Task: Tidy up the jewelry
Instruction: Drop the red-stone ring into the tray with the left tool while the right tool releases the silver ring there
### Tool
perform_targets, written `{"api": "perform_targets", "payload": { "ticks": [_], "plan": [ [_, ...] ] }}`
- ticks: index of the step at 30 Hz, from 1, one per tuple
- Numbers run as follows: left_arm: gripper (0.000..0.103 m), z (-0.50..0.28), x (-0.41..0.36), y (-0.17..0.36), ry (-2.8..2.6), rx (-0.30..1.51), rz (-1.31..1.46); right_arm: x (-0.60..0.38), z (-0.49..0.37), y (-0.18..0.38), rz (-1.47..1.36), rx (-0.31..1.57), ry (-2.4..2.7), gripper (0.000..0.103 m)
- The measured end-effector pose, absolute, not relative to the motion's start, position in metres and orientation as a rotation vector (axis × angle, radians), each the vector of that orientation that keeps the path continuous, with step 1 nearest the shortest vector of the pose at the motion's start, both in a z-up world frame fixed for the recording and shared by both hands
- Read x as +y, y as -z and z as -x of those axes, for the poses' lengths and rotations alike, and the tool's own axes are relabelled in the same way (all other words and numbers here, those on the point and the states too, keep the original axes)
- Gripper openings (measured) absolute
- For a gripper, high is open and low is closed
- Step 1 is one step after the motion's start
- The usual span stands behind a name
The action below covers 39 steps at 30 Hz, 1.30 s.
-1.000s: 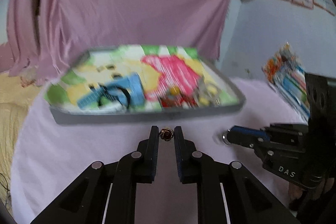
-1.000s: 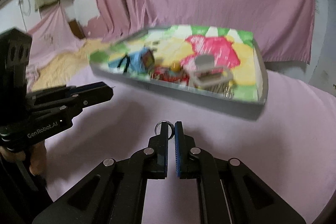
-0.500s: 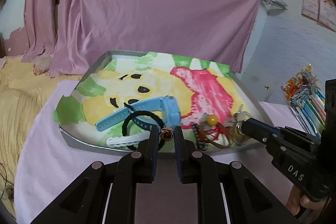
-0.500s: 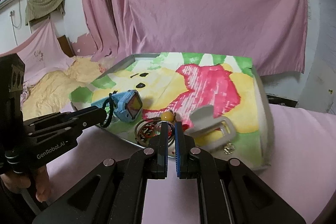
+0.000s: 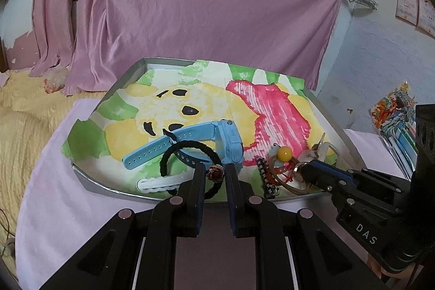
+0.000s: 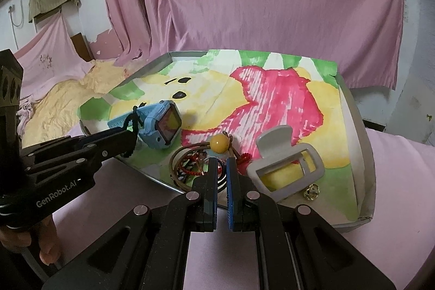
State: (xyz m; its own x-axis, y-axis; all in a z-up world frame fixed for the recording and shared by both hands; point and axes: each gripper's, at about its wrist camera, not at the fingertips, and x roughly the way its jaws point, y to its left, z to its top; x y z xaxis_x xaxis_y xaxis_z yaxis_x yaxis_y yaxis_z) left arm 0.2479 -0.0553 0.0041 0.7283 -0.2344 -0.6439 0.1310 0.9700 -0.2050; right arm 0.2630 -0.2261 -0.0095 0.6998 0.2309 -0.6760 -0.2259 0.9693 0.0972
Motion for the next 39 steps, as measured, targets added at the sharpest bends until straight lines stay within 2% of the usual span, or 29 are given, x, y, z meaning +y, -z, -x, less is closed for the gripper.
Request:
{"api": "perform_targets", "payload": {
  "ticks": [8,12,13,16,17,23,25,27,28,29,33,36,39],
  "plan": [
    [0.014,-0.247,-0.056,-0.004,0.202,0.728,0.15,-0.228,-0.263,0.01,-0.011,0.761,-0.247,0.007],
    [0.016,-0.246,-0.054,-0.004,0.2,0.722,0.156,-0.23,-0.261,0.01,-0.021,0.754,-0.236,0.013],
    [0.018,-0.245,-0.053,-0.004,0.199,0.718,0.161,-0.231,-0.26,0.009,-0.028,0.749,-0.237,0.019],
    [0.041,-0.242,-0.051,-0.006,0.195,0.698,0.173,-0.232,-0.255,0.006,-0.033,0.727,-0.233,0.04],
    [0.046,-0.24,-0.049,-0.007,0.192,0.69,0.18,-0.232,-0.254,0.005,-0.033,0.719,-0.232,0.041],
    [0.046,-0.234,-0.043,-0.011,0.177,0.672,0.194,-0.237,-0.242,-0.003,-0.037,0.644,-0.199,0.041],
    [0.051,-0.232,-0.042,-0.012,0.172,0.662,0.192,-0.239,-0.238,-0.006,-0.039,0.616,-0.185,0.042],
    [0.061,-0.227,-0.041,-0.014,0.163,0.646,0.188,-0.241,-0.234,-0.009,-0.043,0.594,-0.17,0.049],
    [0.063,-0.224,-0.04,-0.015,0.155,0.635,0.185,-0.243,-0.232,-0.01,-0.048,0.581,-0.162,0.056],
    [0.066,-0.222,-0.039,-0.017,0.15,0.627,0.183,-0.245,-0.23,-0.011,-0.053,0.572,-0.158,0.059],
    [0.082,-0.21,-0.034,-0.022,0.123,0.582,0.181,-0.251,-0.22,-0.016,-0.07,0.534,-0.137,0.065],
    [0.092,-0.196,-0.029,-0.026,0.112,0.528,0.185,-0.256,-0.21,-0.019,-0.091,0.496,-0.125,0.075],
    [0.095,-0.186,-0.024,-0.03,0.103,0.487,0.192,-0.259,-0.201,-0.022,-0.104,0.46,-0.116,0.078]
  ]
}}
